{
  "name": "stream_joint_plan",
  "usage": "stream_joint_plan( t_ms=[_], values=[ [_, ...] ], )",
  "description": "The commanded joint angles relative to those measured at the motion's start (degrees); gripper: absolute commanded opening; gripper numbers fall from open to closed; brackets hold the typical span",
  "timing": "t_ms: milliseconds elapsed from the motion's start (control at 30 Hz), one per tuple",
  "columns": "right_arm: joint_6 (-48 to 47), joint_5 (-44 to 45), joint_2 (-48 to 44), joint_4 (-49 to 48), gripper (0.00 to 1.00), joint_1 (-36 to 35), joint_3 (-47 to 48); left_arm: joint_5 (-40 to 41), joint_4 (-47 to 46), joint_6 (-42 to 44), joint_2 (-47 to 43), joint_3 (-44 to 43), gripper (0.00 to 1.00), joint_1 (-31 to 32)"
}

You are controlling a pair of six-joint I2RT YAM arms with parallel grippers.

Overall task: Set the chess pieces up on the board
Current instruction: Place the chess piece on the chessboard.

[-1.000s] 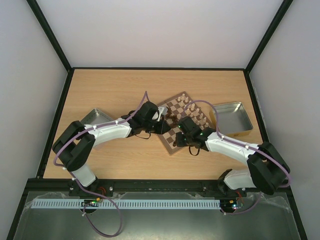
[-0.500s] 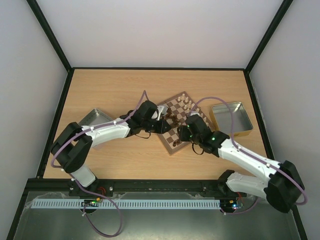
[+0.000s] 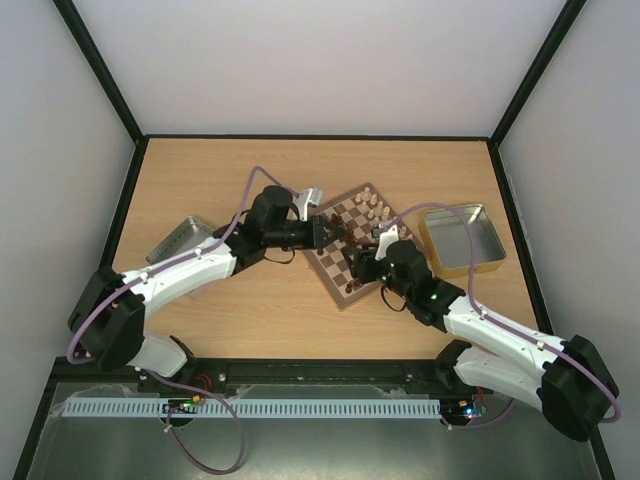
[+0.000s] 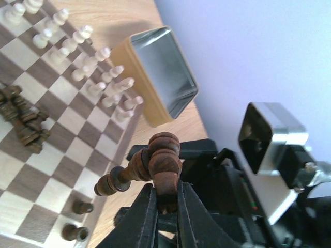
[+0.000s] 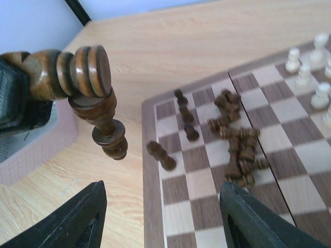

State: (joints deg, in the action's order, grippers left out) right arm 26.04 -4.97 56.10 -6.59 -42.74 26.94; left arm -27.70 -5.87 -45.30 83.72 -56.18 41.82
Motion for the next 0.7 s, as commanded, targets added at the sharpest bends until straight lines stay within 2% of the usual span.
stream_joint_plan(
  t_ms=[0,467,533,667],
  values=[
    [-5.54,0.33,-0.98,-13.00,0.59,-0.24,-1.59,-3.26,-4.35,-6.07,-3.50,0.82,0.03,-1.03],
    [-8.85,-1.97,1.97,-22.74,0.59,-0.24,-1.40,-5.61,-7.66,-9.31,-5.96,1.83,0.03,-1.13],
    [-9.35,-1.35,2.82,-22.92,0.56,-0.19,-0.89,-6.00,-8.11,-9.68,-6.08,2.06,0.03,-1.13],
    [-9.61,0.18,4.13,-23.83,0.41,-0.24,-0.88,-6.25,-8.13,-9.51,-6.44,2.44,0.03,-1.64]
  ],
)
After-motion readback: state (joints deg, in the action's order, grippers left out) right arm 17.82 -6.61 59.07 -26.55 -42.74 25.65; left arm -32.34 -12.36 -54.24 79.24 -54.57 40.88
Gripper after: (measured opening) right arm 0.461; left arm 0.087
